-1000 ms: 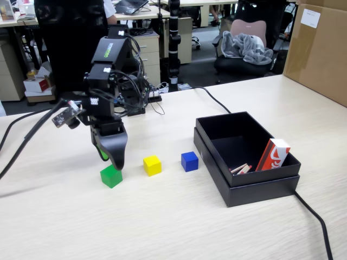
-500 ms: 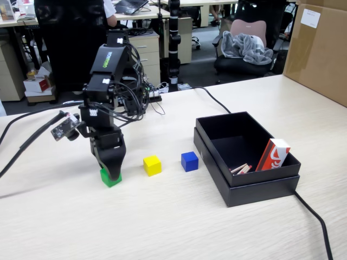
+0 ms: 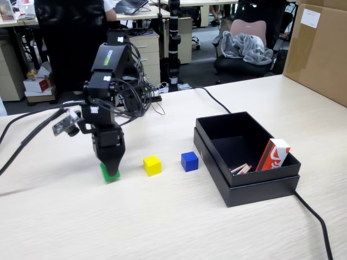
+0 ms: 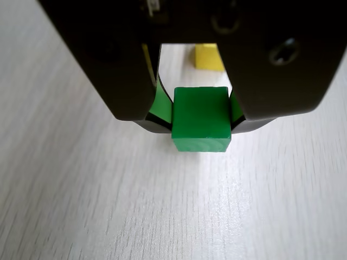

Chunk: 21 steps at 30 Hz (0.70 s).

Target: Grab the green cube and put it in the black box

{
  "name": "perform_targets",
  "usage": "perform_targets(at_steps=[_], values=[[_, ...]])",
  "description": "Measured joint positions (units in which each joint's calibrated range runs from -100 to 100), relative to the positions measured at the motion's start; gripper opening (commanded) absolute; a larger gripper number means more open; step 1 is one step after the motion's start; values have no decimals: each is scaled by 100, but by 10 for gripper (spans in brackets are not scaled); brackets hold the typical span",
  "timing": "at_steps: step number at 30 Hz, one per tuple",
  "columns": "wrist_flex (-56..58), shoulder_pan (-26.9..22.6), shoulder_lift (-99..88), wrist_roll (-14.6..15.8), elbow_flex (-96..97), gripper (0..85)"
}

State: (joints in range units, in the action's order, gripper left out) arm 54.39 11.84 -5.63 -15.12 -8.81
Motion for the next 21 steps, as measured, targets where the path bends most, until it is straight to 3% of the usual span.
perform_targets(at_steps=[1,4,5,11,16,21], values=[[0,-49,-660,220,274,11],[-15,-156,-1424,430,493,9],[0,-337,-2343,654,785,9],[0,-1021,-4155,1182,1068,9],[8,-1905,-4686,1573,1095,11],[8,-2427,-4233,1773,1050,11]])
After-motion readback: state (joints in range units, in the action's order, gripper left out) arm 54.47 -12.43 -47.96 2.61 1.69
